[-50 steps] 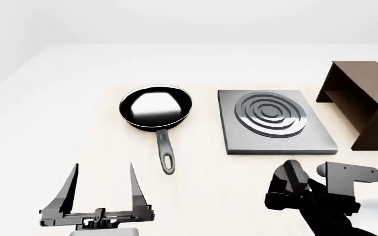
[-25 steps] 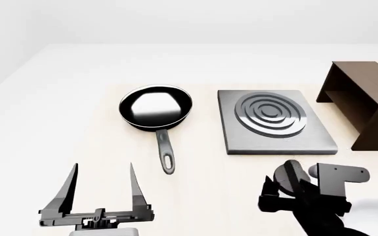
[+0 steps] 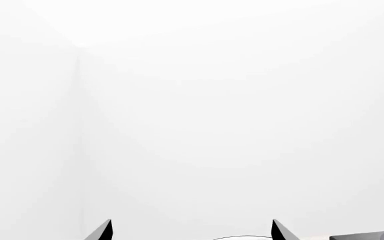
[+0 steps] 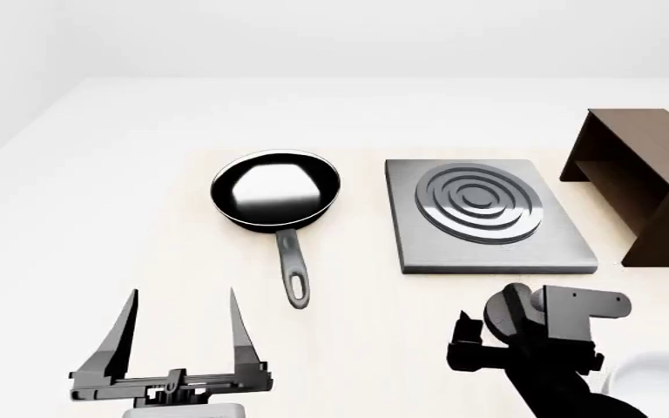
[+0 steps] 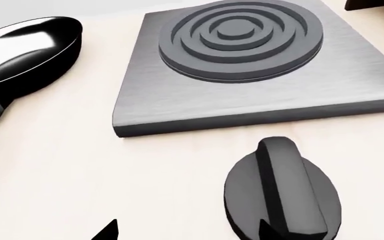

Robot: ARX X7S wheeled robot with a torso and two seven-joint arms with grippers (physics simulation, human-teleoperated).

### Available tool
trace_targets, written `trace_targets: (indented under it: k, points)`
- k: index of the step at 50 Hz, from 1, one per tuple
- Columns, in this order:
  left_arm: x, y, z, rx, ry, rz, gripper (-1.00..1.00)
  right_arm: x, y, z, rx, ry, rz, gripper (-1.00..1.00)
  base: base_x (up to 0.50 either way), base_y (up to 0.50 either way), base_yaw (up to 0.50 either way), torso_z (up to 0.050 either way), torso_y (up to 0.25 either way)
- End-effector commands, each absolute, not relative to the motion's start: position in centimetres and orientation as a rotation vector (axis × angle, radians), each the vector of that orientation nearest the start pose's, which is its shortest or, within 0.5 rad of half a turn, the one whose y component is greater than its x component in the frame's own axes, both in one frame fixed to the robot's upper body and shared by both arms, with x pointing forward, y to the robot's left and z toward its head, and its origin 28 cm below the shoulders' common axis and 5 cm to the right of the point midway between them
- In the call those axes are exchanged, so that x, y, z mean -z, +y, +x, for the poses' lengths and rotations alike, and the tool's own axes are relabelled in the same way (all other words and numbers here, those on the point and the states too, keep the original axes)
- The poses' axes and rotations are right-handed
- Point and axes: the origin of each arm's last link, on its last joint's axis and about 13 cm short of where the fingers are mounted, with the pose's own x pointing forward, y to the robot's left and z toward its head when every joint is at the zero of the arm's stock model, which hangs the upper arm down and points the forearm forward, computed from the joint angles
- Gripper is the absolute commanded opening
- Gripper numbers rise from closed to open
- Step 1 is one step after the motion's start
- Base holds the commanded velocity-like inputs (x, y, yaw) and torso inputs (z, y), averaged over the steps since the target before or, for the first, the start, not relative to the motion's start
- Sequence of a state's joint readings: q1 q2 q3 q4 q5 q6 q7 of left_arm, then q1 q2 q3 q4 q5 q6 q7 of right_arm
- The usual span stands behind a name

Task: Turn on the stove.

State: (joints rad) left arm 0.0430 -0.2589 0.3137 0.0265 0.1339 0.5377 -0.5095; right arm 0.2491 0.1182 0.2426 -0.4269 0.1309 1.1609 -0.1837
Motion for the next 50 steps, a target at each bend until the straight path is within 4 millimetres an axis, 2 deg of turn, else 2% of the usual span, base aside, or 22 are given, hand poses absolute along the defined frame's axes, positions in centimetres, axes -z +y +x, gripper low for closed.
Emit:
trace_targets:
  k: [1, 37, 50]
  points:
    - [-3.7, 19.8, 19.2, -0.077, -0.542, 0.149, 1.00, -8.3, -16.0, 22.8, 0.001, 0.462, 0.133, 1.00, 0.00, 0.00, 0.00, 0.000, 0.000]
    - [-3.8, 19.7, 19.1, -0.077, -0.543, 0.150, 1.00, -7.3, -17.2, 23.7, 0.066, 0.479, 0.162, 1.00, 0.00, 0.00, 0.00, 0.000, 0.000]
    - [-3.8, 19.7, 19.2, -0.076, -0.542, 0.152, 1.00, -7.8, -17.9, 24.0, 0.096, 0.464, 0.169, 1.00, 0.00, 0.00, 0.00, 0.000, 0.000]
